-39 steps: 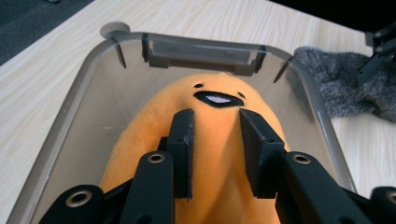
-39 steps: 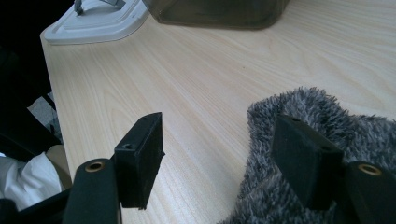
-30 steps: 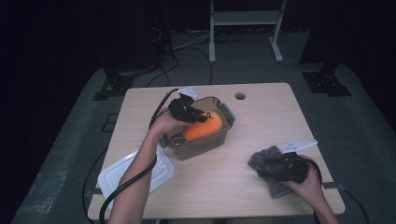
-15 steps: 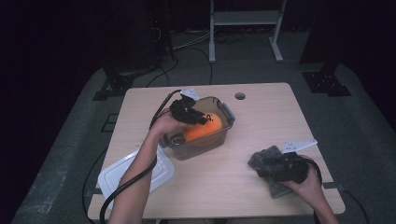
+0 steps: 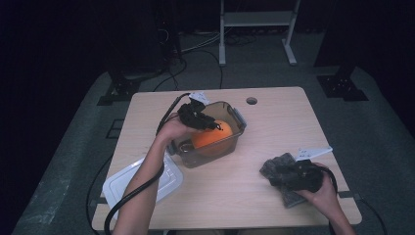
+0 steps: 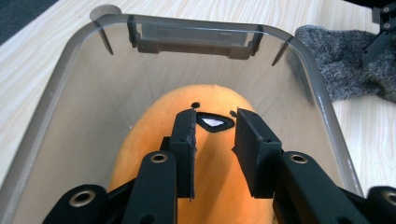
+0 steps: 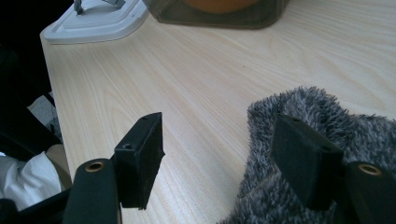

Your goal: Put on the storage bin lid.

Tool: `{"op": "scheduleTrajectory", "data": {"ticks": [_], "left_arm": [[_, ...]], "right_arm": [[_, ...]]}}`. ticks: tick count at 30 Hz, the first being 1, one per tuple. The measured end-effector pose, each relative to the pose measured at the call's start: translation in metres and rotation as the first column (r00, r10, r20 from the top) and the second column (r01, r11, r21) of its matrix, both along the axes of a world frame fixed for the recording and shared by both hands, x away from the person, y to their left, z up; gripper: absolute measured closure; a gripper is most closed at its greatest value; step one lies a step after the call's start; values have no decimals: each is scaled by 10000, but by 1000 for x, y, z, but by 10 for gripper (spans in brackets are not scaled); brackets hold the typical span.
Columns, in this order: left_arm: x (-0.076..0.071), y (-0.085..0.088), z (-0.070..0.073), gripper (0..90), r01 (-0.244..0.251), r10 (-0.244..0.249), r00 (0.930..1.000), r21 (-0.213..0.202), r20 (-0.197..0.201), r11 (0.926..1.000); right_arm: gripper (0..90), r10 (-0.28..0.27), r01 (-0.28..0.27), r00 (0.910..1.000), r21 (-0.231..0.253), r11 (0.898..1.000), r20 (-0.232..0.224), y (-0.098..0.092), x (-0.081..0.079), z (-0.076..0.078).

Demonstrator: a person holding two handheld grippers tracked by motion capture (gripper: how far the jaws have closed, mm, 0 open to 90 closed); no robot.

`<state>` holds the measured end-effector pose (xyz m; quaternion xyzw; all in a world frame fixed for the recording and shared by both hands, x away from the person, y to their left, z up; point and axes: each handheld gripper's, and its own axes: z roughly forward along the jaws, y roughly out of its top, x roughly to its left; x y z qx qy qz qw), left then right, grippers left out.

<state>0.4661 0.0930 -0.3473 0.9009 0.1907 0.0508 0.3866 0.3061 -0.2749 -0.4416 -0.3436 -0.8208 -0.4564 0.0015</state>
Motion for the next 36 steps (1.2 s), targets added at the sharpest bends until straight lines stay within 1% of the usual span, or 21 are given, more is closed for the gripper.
{"op": "scheduleTrajectory", "data": {"ticks": [4,5,9,12,14,17,22,24,27,28,30,36], "left_arm": [[-3,2,7,663,70,-67,9999,-282,79,9996],[-5,3,9,663,92,-87,9999,-412,115,9991],[-10,5,15,634,207,-194,9995,-521,262,9984],[-14,9,21,622,250,-222,9991,-756,364,9968],[-17,12,25,612,290,-254,9986,-797,455,9964],[-23,17,29,599,363,-321,9984,-955,460,9948],[-34,27,36,573,460,-395,9972,-1045,638,9935],[-38,31,38,548,437,-360,9969,-1134,694,9926],[-44,37,42,519,378,-289,9965,-1147,781,9927],[-45,40,43,507,362,-270,9967,-1211,765,9920],[-49,44,46,498,375,-265,9960,-1300,858,9908],[-62,50,52,429,332,-193,9944,-1343,1039,9904]], "right_arm": [[333,7,-7,10000,-21,10000,19,0,0,0],[333,3,-3,10000,-22,10000,24,0,0,0],[333,-37,37,10000,-4,10000,12,0,0,1],[333,-61,61,10000,-2,10000,30,-2,0,0],[333,-70,70,10000,-3,10000,17,-2,0,0],[333,-91,91,10000,2,10000,21,-3,0,1],[332,-101,101,9999,3,9999,42,-2,0,1],[331,-97,97,9999,-16,10000,48,-2,0,0],[331,-144,144,9999,16,9999,-2,-2,0,0],[331,-155,155,9999,19,9999,-2,-2,0,0],[331,-150,150,9999,13,9999,17,-2,0,0],[331,-146,146,9999,11,9999,12,-1,0,0]]}}
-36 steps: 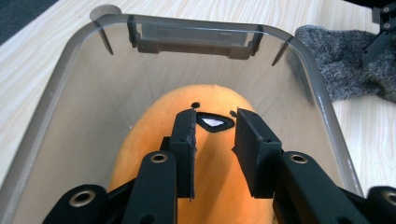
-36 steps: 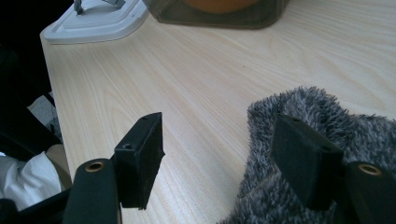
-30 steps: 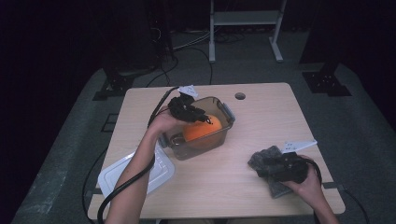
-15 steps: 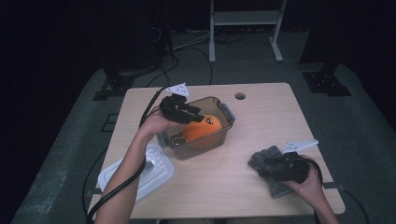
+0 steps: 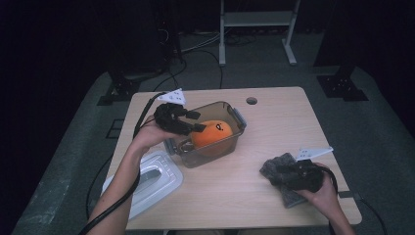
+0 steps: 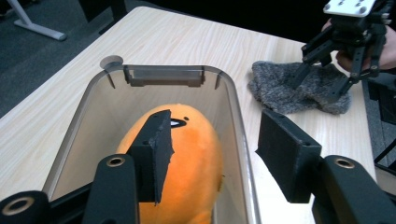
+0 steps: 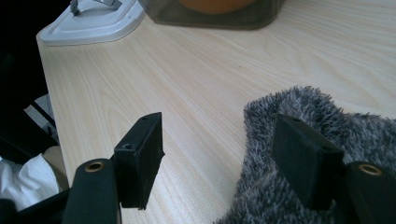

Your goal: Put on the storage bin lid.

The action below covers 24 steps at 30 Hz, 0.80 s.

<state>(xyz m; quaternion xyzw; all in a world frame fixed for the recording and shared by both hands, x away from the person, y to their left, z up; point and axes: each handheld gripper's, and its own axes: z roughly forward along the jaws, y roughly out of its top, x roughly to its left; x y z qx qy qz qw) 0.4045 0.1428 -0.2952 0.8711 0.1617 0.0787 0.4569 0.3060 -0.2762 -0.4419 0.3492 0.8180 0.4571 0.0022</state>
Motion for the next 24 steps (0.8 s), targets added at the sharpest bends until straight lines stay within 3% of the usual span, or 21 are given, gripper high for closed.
{"op": "scheduleTrajectory", "data": {"ticks": [24], "left_arm": [[-46,20,6,248,212,-208,9997,-293,158,9993]], "right_arm": [[326,-83,83,9999,-39,10000,86,-1,-2,2]]}}
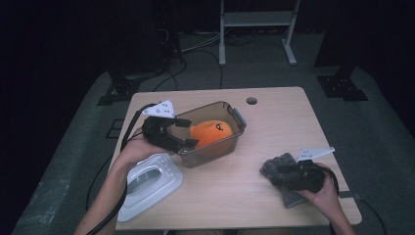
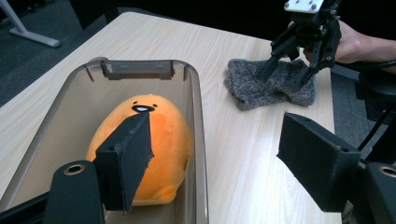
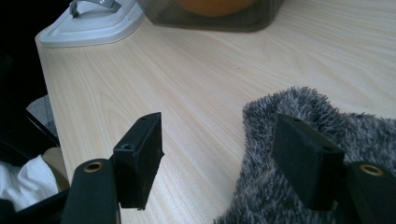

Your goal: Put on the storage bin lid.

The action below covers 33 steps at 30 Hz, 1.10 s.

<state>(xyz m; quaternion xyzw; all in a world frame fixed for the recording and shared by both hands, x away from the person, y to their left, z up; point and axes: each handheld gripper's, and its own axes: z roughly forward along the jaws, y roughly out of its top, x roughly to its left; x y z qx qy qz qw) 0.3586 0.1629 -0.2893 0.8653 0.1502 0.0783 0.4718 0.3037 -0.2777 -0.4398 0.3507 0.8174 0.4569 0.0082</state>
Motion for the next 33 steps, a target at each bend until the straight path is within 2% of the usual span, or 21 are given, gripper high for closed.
{"op": "scheduleTrajectory", "data": {"ticks": [15,20,33], "left_arm": [[-24,19,-3,175,-80,85,9997,-229,244,9997],[-31,29,-7,170,-148,159,9992,-302,357,9994],[-46,54,-21,154,-558,574,9978,-503,323,9972]], "right_arm": [[326,-19,19,10000,-37,10000,-10,1,-1,0],[326,-52,52,10000,-32,10000,-24,0,-1,0],[326,-32,31,10000,-80,10000,-40,1,-1,-1]]}}
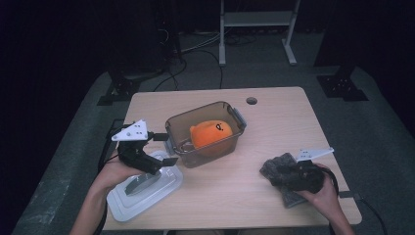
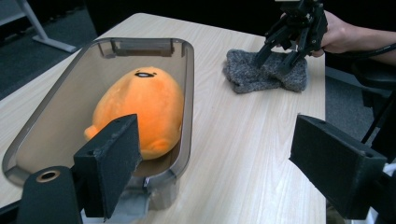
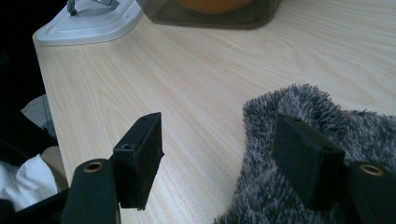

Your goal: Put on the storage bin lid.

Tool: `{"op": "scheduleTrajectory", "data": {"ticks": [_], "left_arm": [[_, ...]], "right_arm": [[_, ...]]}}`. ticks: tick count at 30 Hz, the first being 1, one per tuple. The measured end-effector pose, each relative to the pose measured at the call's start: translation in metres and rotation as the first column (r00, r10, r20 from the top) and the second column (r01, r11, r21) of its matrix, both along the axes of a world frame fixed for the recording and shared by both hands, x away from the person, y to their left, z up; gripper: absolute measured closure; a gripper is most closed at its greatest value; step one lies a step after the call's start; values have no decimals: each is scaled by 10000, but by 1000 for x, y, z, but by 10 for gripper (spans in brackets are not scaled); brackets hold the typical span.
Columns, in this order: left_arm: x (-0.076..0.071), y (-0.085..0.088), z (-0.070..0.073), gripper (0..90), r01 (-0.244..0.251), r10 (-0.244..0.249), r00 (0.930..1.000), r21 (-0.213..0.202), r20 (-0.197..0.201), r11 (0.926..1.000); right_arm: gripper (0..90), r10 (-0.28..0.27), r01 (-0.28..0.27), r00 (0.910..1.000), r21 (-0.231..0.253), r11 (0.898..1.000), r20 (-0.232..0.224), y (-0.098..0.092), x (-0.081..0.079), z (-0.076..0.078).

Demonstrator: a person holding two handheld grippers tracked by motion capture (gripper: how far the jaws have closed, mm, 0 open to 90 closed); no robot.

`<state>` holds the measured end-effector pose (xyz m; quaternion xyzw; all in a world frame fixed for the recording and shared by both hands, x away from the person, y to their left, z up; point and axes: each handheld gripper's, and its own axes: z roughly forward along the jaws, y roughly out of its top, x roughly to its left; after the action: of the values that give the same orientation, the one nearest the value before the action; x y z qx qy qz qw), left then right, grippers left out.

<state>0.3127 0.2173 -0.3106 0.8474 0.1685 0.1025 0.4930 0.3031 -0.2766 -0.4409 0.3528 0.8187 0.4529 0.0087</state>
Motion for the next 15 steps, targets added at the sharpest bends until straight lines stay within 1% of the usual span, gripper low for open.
{"op": "scheduleTrajectory", "data": {"ticks": [2,5,7,9,12,15], "left_arm": [[-2,3,-2,154,-67,67,10000,70,39,10000],[-4,7,-5,151,-146,146,9999,25,60,9999],[-6,10,-8,143,-192,193,9998,-109,24,9998],[-8,13,-10,143,-160,160,9999,-86,18,9998],[-10,17,-15,138,-236,236,9997,-75,-87,9997],[-12,22,-21,137,-335,334,9994,-100,-96,9994]], "right_arm": [[326,5,-5,10000,-2,10000,1,0,0,0],[326,-12,12,10000,2,10000,4,0,0,0],[326,-38,37,10000,29,10000,13,0,-1,0],[325,-41,41,10000,20,10000,4,0,0,0],[326,-15,15,10000,-14,10000,-37,1,0,-1],[325,-31,31,10000,2,10000,-51,1,0,-1]]}}
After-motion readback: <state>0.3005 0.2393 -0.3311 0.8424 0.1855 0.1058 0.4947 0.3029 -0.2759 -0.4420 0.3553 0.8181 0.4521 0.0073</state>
